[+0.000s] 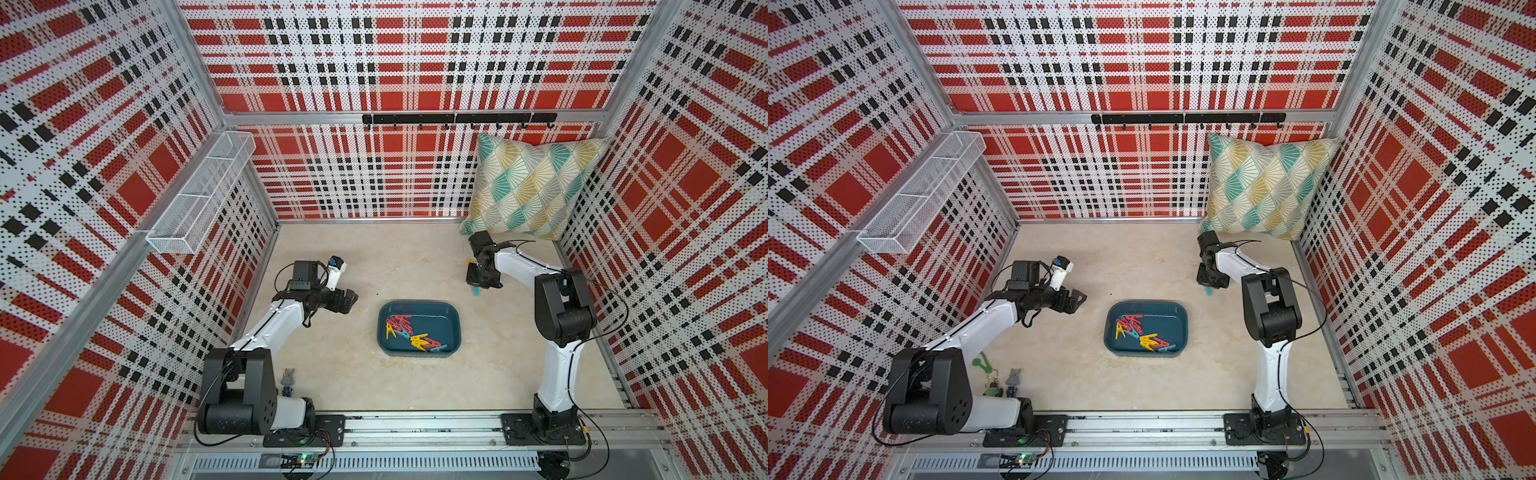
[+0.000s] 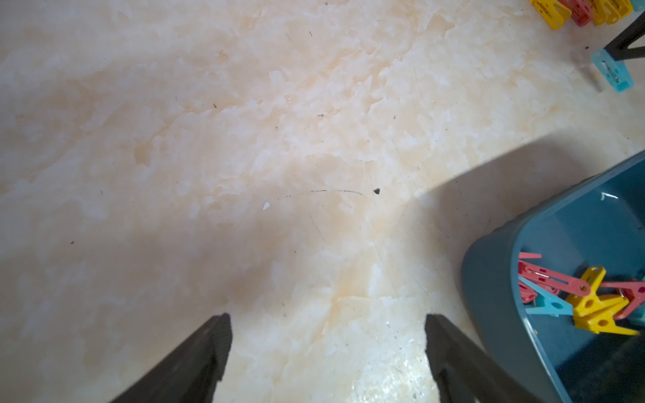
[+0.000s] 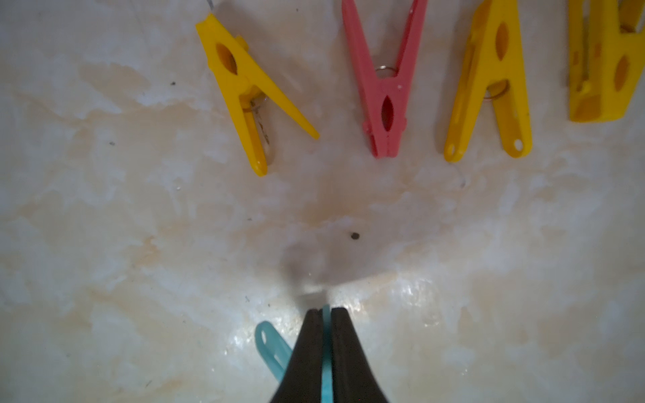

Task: Take the clothespins out of the storage box
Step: Place the clothespin at the center of the board.

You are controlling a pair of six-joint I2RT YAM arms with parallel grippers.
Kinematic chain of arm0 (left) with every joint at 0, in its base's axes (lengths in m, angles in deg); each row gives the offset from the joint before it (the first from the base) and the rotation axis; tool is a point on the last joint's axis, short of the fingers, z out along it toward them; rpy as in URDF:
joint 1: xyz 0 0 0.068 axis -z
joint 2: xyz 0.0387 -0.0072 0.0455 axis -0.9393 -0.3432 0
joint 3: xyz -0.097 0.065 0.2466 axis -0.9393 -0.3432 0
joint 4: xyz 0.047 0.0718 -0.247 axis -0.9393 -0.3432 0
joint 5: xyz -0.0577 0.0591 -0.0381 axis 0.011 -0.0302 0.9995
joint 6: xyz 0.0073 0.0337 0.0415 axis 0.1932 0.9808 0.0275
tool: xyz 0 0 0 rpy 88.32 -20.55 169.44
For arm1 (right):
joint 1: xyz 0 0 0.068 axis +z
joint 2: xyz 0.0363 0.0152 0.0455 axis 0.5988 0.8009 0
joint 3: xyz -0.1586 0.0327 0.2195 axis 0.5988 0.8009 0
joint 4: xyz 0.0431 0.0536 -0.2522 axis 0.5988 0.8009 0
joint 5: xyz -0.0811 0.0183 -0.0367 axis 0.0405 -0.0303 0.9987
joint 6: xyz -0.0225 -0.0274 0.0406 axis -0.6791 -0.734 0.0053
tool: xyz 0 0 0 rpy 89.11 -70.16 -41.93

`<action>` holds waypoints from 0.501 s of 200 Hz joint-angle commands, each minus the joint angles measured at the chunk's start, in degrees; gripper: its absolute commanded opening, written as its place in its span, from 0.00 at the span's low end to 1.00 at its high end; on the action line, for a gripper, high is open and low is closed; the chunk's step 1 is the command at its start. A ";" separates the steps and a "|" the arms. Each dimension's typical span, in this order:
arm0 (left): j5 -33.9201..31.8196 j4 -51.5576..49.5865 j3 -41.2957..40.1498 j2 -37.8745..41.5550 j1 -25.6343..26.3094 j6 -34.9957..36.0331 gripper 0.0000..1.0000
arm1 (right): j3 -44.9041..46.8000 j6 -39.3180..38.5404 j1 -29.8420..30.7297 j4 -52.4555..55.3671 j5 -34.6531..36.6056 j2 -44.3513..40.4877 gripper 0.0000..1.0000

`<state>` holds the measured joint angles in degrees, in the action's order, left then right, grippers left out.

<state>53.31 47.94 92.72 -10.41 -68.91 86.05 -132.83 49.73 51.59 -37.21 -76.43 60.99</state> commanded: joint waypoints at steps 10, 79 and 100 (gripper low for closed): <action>0.83 0.68 -0.23 1.28 -0.59 0.15 0.92 | -2.55 -0.42 -0.56 0.83 0.85 2.23 0.12; 0.91 0.75 -0.23 1.25 -0.75 0.15 0.92 | -4.55 -0.69 -1.02 1.47 1.81 4.30 0.18; 0.92 0.74 -0.23 1.31 -0.81 0.11 0.92 | -4.94 -0.69 -1.06 1.60 1.75 4.20 0.20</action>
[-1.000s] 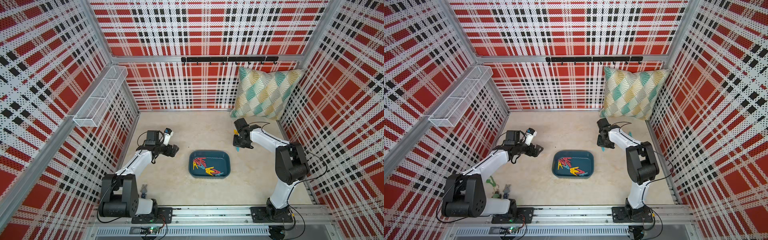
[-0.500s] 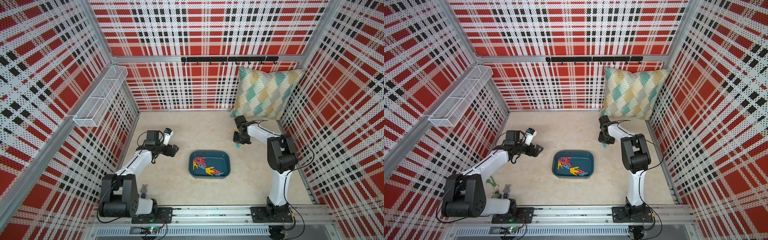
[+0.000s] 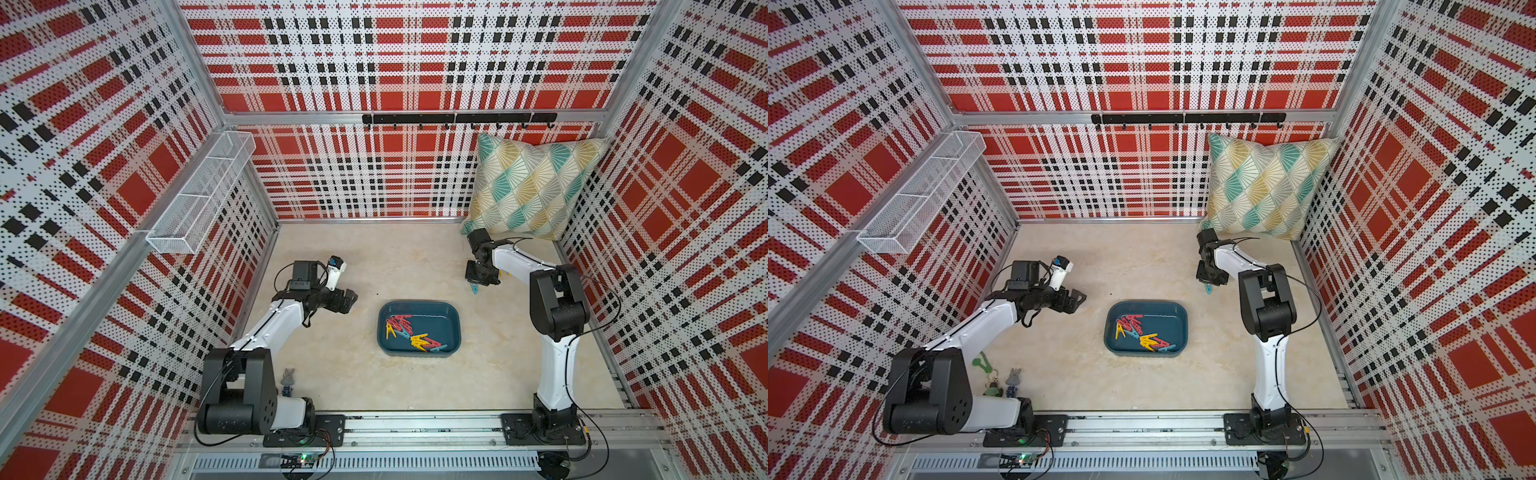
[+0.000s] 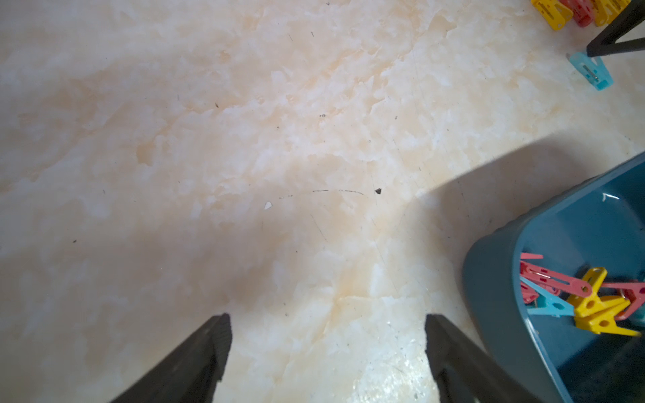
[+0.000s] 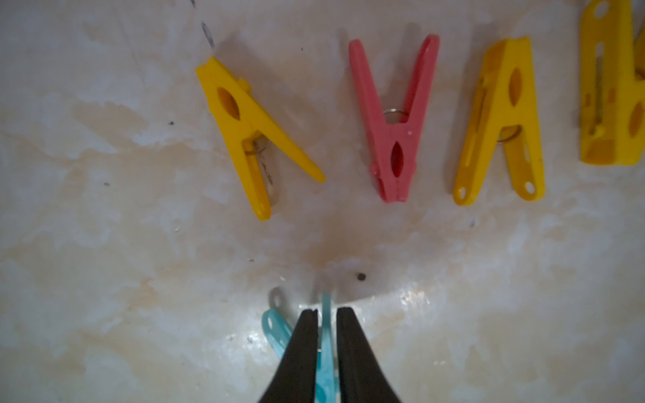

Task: Take the clothespins out of the storage box
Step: Place the clothespin at the center of the board.

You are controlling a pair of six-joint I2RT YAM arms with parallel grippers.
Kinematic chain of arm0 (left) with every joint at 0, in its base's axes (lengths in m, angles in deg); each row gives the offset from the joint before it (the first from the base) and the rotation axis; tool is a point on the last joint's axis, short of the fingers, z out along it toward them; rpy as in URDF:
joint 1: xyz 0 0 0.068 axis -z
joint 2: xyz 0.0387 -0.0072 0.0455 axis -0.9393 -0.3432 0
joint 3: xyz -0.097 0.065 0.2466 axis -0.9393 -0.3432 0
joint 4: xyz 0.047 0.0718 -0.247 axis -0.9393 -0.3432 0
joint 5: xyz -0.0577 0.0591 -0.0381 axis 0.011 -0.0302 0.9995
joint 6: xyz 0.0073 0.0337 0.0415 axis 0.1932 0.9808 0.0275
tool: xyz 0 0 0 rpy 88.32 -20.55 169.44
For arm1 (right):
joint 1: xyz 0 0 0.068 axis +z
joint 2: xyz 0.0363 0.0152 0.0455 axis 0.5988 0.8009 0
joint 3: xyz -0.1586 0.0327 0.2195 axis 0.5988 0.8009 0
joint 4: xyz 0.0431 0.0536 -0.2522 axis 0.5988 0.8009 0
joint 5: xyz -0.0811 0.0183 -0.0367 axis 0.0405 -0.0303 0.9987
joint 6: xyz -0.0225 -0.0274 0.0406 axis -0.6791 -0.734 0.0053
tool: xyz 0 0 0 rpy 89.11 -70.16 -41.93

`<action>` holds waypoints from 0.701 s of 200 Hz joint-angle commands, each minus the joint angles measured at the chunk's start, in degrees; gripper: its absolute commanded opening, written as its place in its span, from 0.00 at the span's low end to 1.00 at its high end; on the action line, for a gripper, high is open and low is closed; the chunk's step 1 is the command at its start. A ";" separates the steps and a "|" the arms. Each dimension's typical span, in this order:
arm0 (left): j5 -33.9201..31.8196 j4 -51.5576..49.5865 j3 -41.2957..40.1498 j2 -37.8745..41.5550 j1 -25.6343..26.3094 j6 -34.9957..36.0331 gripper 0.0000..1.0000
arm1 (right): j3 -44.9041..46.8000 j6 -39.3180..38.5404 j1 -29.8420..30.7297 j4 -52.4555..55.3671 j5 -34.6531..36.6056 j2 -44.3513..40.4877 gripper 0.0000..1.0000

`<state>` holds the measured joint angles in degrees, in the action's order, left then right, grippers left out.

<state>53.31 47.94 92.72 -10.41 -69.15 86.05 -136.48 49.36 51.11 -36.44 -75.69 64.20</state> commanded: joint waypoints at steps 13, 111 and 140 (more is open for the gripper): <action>0.92 0.72 -0.23 1.24 -0.53 0.16 0.92 | -1.34 -0.32 -0.53 0.88 0.62 0.21 0.22; 0.86 0.70 -0.23 0.97 -0.56 0.10 0.92 | 2.09 -4.88 0.89 1.34 -5.53 -18.50 0.37; 0.79 0.72 -0.35 0.86 -0.48 0.16 0.92 | 5.75 -9.11 7.28 -1.19 -10.57 -25.01 0.37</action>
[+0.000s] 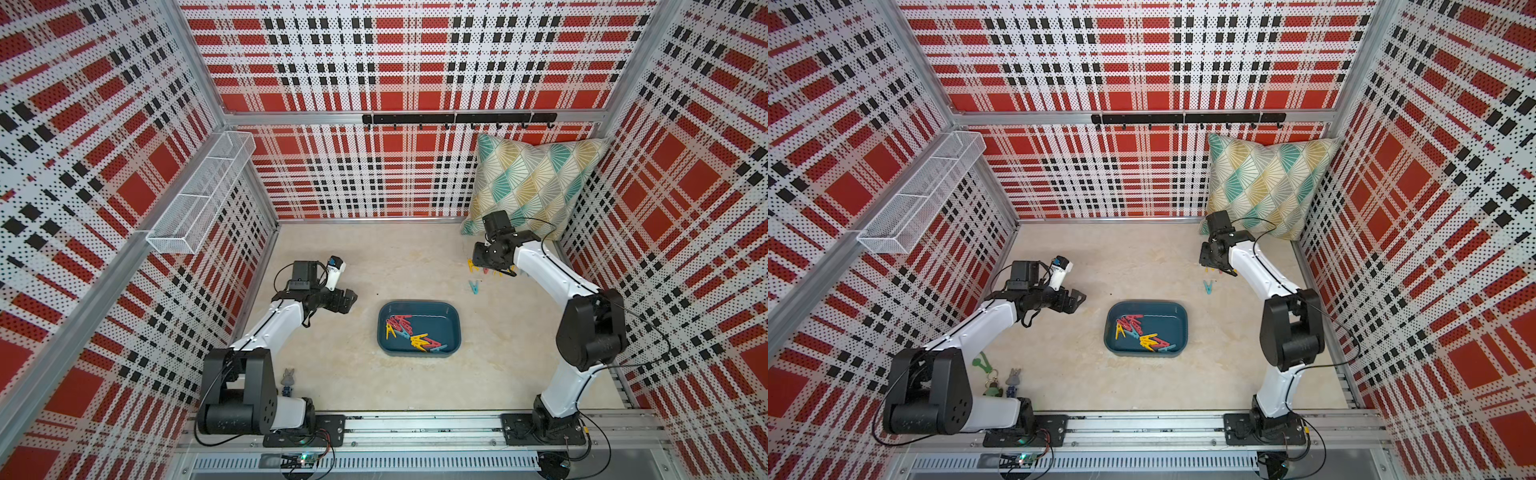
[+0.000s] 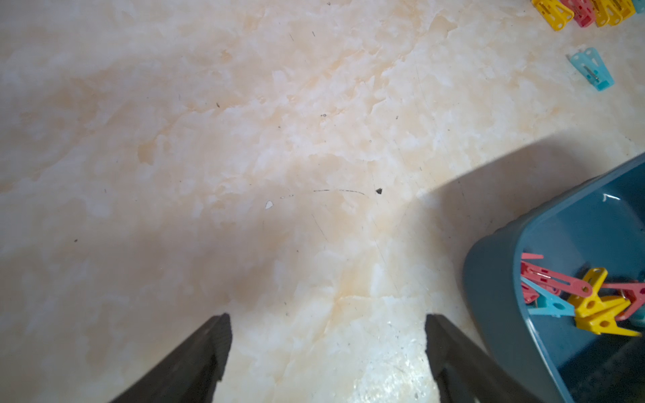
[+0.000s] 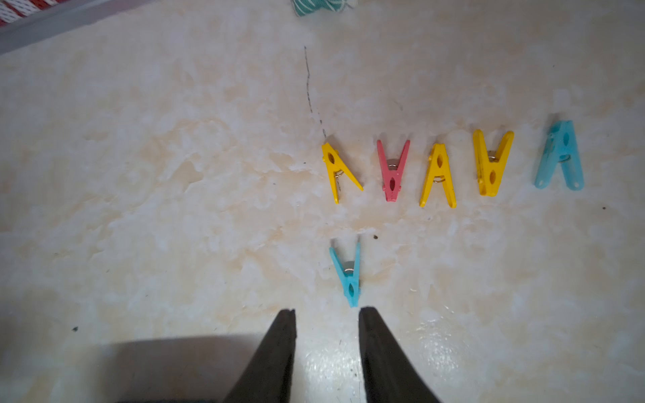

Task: Take the clothespins out of the storage box
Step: Place the clothespin at the center of the board, then pick up the clothespin from the storage box.

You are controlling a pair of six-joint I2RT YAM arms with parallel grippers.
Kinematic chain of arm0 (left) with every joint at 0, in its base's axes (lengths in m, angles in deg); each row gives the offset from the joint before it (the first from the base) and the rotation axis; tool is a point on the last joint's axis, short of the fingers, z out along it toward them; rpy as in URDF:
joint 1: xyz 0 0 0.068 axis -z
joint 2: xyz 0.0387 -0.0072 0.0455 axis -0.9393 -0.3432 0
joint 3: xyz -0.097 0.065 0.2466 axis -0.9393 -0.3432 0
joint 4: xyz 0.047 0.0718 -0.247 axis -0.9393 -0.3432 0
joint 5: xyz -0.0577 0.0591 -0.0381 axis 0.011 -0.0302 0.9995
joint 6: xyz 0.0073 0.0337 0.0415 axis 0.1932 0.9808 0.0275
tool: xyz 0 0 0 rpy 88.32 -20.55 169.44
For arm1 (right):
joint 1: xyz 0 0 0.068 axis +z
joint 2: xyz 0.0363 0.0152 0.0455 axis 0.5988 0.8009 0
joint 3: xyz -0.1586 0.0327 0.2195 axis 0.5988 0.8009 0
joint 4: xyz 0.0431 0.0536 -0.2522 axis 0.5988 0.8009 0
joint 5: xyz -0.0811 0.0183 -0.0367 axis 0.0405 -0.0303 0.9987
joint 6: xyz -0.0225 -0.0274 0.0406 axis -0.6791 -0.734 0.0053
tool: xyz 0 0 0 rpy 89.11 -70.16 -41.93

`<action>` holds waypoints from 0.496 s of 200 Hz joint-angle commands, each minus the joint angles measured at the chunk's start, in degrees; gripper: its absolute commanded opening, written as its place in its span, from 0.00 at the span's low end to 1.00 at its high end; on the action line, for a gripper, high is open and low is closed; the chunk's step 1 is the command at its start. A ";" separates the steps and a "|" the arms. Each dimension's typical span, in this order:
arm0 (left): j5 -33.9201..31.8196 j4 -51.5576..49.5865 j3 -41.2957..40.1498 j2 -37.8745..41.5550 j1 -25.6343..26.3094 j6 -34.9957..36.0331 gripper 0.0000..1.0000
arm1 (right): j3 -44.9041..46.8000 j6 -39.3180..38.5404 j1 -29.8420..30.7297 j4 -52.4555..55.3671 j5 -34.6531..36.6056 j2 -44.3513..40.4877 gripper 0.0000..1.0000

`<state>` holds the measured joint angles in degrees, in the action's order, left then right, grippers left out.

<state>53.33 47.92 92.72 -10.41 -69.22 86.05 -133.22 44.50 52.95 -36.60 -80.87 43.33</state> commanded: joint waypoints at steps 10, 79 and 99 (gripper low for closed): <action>0.68 0.76 -0.27 0.71 -0.47 0.16 0.92 | 2.65 -6.20 8.63 -0.29 -6.98 -4.71 0.37; 0.35 0.71 -0.24 0.47 -0.51 0.23 0.92 | 7.63 -13.13 23.77 -0.90 -18.95 -0.28 0.35; 0.36 0.70 -0.24 0.42 -0.49 0.14 0.92 | 6.12 -13.31 25.54 -0.19 -18.85 3.75 0.34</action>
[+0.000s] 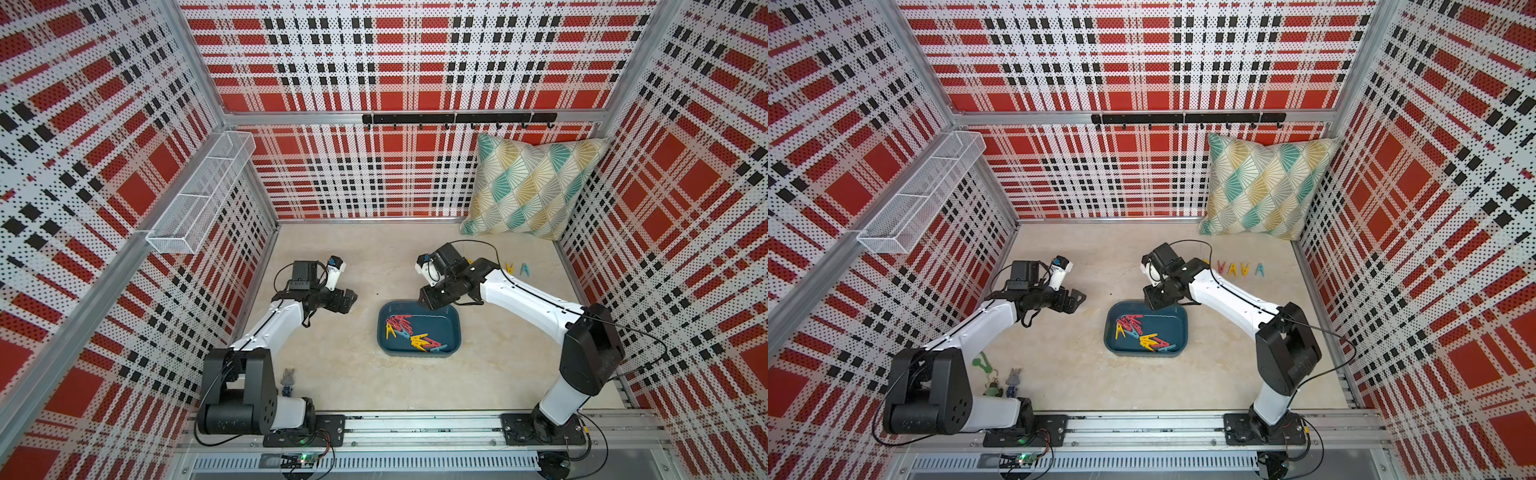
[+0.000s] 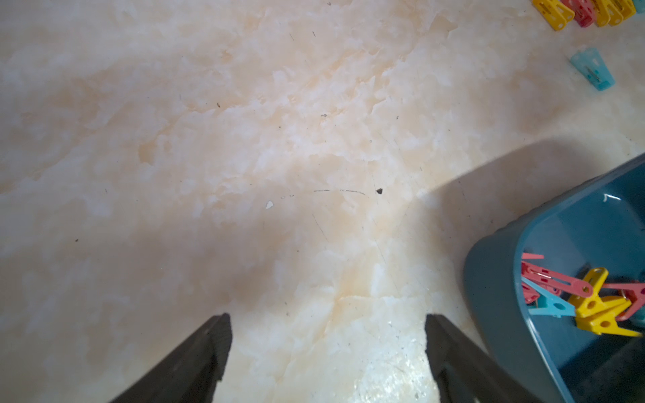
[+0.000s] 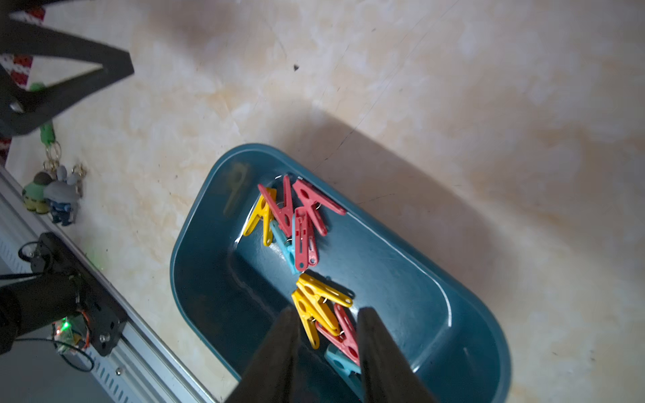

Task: Take the clothespins out of the storage box
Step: Pick up the clothespin from the storage box.

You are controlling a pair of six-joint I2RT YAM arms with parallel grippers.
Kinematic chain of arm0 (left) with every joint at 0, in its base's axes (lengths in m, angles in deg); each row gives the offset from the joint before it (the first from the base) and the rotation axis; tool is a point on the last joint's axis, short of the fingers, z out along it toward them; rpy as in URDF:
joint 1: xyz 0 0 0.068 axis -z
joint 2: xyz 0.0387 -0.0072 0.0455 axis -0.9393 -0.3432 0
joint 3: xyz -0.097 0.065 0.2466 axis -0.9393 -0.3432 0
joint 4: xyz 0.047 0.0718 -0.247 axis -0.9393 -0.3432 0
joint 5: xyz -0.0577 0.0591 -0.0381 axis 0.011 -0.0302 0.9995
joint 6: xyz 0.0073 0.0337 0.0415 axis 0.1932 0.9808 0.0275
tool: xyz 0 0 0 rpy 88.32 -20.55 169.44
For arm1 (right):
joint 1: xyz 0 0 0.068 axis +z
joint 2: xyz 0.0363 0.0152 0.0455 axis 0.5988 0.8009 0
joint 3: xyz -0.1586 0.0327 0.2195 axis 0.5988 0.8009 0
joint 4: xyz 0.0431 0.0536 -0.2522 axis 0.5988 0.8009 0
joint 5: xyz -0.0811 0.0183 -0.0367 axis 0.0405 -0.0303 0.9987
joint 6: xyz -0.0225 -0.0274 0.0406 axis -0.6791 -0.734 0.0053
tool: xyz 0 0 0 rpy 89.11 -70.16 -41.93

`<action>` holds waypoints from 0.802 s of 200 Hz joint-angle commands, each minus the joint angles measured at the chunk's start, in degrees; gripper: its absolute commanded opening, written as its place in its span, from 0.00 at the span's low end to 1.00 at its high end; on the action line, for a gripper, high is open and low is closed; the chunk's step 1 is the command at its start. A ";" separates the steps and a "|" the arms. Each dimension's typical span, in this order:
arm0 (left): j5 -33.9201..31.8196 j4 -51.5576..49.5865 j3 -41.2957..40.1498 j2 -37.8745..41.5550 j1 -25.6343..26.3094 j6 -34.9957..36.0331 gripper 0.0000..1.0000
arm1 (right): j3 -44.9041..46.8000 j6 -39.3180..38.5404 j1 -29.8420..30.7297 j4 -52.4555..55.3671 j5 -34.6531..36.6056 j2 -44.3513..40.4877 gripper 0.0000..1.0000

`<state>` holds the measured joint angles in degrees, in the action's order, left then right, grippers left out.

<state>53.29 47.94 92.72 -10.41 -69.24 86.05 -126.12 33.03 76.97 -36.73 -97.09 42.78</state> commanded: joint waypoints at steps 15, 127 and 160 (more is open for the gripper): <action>0.33 0.75 -0.33 0.45 -0.47 0.17 0.92 | -2.43 -1.75 2.00 0.24 -3.38 7.29 0.34; 0.66 0.72 -0.32 0.71 -0.71 0.12 0.92 | -6.12 -1.14 2.57 0.29 -9.19 16.88 0.33; 0.85 0.74 -0.24 0.71 -0.69 0.15 0.92 | -5.25 -0.44 2.59 -0.50 -10.06 17.50 0.33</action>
<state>53.31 47.94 92.72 -10.38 -69.26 86.05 -132.15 32.07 79.18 -36.49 -105.76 58.93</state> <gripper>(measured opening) 0.924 0.330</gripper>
